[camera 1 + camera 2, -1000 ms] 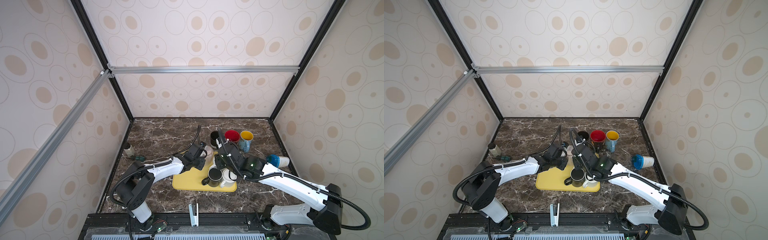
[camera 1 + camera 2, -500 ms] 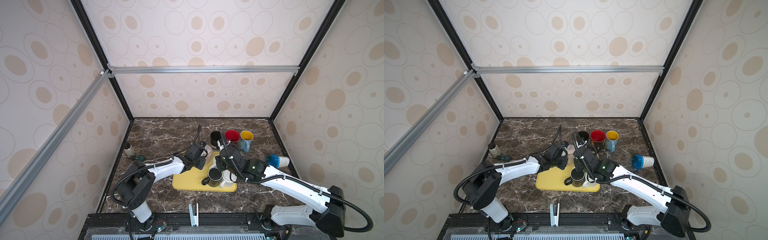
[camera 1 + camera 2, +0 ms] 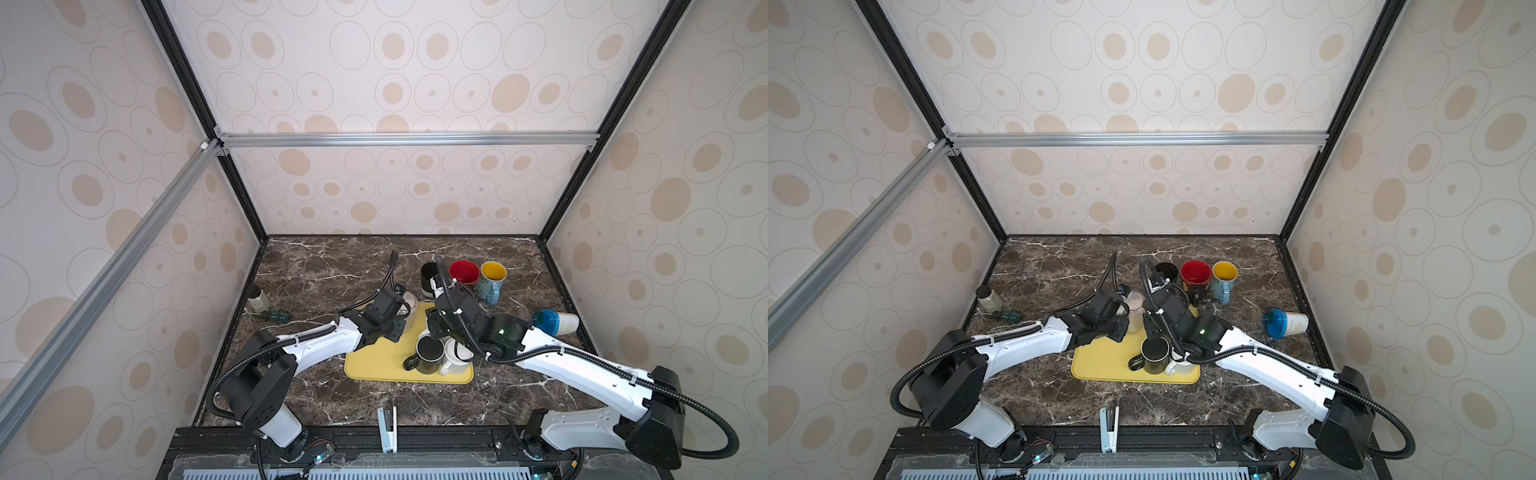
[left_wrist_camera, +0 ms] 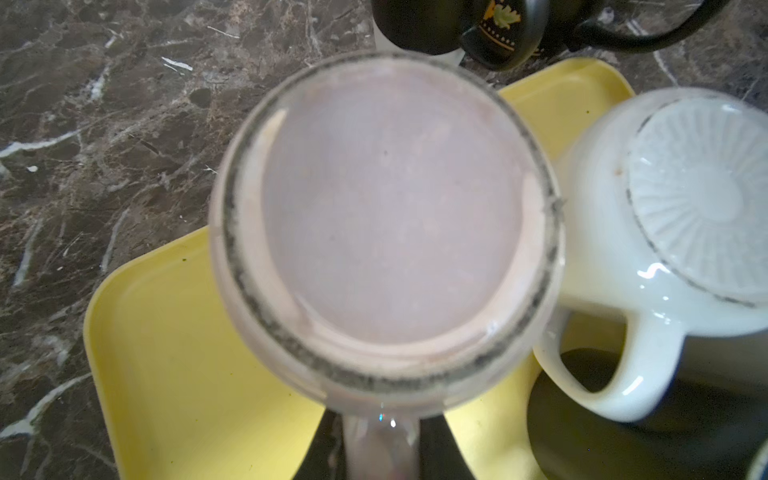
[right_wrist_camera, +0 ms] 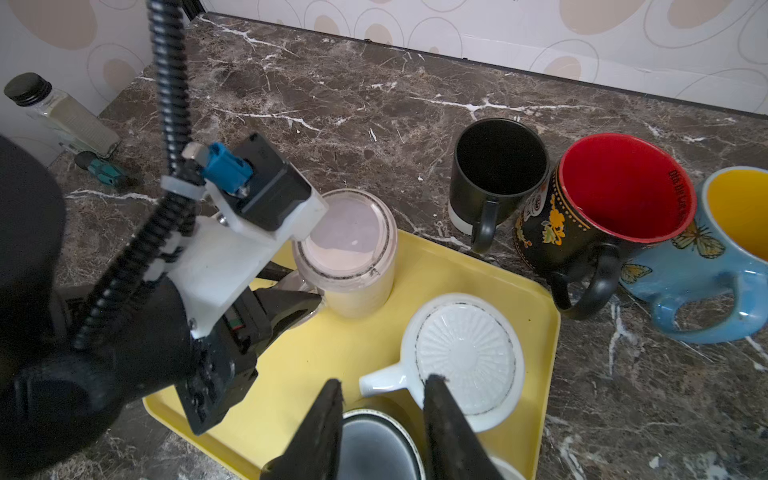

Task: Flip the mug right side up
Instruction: 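Close the left gripper on the base of the pink mug, then lift the pink mug with the left gripper, tilting it sideways, then grasp the pink mug's rim with the right gripper while the left holds it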

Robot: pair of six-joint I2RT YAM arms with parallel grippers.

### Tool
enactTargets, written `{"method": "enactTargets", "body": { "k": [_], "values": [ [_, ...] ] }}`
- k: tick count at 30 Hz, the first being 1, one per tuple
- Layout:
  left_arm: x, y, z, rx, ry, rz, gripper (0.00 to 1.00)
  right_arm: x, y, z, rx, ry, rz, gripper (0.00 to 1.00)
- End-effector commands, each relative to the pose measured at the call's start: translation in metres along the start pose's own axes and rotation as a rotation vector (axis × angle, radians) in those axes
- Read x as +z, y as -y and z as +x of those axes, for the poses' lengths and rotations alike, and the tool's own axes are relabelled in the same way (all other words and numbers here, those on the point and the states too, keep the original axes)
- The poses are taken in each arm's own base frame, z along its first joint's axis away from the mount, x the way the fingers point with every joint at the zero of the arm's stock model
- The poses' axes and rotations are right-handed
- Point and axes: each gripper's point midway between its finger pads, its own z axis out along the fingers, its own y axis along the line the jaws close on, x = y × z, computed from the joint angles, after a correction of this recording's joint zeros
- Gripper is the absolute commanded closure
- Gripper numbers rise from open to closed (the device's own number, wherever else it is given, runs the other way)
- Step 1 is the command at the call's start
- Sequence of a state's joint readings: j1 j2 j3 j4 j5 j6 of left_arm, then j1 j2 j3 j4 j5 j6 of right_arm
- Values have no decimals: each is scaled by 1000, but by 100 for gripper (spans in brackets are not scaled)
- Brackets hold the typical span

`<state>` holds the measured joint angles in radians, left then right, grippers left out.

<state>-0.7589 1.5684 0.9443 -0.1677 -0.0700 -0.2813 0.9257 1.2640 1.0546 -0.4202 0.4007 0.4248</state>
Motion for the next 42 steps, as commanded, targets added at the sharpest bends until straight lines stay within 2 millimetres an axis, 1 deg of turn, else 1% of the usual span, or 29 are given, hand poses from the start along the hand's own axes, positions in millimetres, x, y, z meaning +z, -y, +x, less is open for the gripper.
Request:
{"method": "enactTargets", "body": {
  "k": [1,7,12,15,19,22,24,26,28,30,33,35,38,42],
  "values": [
    [-24,1,-43,-37,155,2,100,-6,5,-3,16,27,18,65],
    [-42,-6,-56,-38,207,-25,100,-11,7,-6,48,57,8,65],
    [-68,-18,-73,-71,281,-30,100,-13,6,-9,75,65,-6,64],
    [-94,-25,-89,-150,376,37,100,-15,7,-11,107,80,-5,64],
    [-141,-33,-112,-292,538,199,100,-19,10,-15,156,113,-27,62],
    [-177,-35,-126,-363,650,313,100,-22,12,-15,199,116,-67,61],
    [-201,-32,-133,-397,724,402,100,-26,10,-17,236,138,-124,59],
    [-225,-28,-141,-426,799,499,100,-29,6,-20,294,169,-213,53],
    [-239,-25,-145,-465,842,582,100,-33,4,-24,364,199,-307,50],
    [-249,-22,-148,-496,870,660,100,-39,0,-30,418,232,-401,49],
    [-257,-17,-151,-554,905,783,100,-49,-10,-40,470,283,-536,48],
    [-265,-10,-149,-576,925,903,100,-56,-18,-47,494,313,-621,47],
    [-268,-6,-149,-614,933,1007,100,-64,-28,-60,543,349,-740,45],
    [-267,-3,-151,-632,928,1066,100,-70,-40,-75,575,368,-856,43]
  ]
}}
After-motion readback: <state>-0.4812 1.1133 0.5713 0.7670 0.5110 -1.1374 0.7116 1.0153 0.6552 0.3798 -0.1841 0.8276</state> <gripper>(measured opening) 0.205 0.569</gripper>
